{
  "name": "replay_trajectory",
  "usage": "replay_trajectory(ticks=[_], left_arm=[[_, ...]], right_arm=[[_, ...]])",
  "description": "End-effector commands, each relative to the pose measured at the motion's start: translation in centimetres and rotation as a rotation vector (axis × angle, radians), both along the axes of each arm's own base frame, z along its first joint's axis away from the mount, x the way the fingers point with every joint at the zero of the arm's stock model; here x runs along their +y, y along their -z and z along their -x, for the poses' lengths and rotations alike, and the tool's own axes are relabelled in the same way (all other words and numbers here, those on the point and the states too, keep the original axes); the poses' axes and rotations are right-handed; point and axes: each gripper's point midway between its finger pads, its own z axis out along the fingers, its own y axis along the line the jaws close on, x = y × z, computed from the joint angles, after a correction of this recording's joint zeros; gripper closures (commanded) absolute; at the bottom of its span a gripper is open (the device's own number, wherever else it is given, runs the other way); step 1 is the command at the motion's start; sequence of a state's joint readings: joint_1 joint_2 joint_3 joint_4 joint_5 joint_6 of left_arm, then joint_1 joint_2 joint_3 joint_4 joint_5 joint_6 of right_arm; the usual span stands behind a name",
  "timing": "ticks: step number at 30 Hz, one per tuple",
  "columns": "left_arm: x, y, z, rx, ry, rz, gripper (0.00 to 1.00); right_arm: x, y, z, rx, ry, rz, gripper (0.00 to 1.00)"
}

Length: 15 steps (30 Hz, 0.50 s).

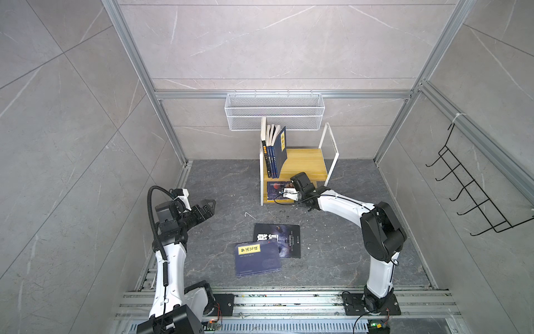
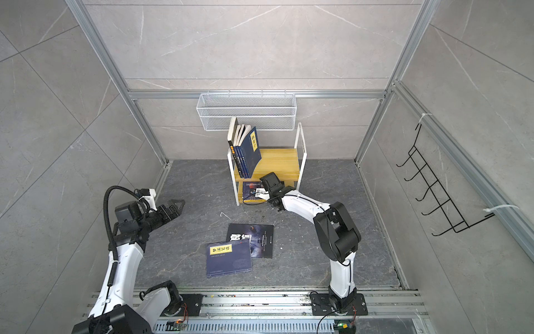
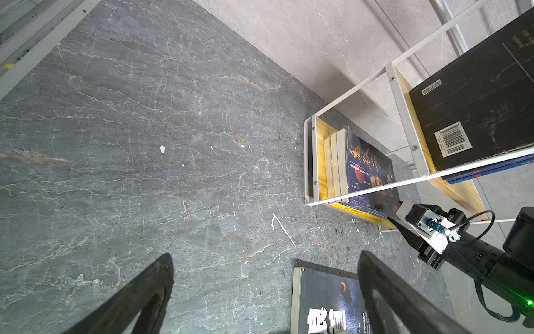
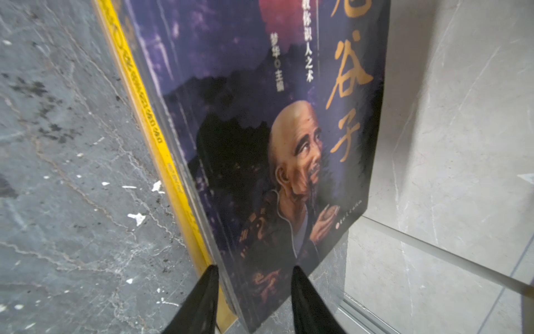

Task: Stacking books/files
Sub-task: Move the book to the bookshelf.

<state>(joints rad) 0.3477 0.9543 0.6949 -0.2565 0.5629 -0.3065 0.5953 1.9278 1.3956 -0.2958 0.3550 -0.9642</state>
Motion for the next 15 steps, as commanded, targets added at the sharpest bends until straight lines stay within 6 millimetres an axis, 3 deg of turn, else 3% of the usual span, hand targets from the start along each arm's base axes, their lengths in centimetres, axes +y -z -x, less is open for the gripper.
replay_trajectory(ticks=[1,9,15], left_arm=[[-0.9,-1.4,-0.2,-0.071,0.069,0.005,0.0],[-3.9,-2.6,0.3,-0.116,0.273,0.037,0.0],[-4.6,-2.2,1.0,-0.09,0.372,-0.012,0.01]], right_arm=[[1.1,-2.1,1.6,0.008,-0.01,-0.079,0.54],[4.2,-4.9,7.3,0.068,-0.112,-0.251,0.5],[6.7,-5.8,12.0,0.097,-0.206,-0.316,0.54]])
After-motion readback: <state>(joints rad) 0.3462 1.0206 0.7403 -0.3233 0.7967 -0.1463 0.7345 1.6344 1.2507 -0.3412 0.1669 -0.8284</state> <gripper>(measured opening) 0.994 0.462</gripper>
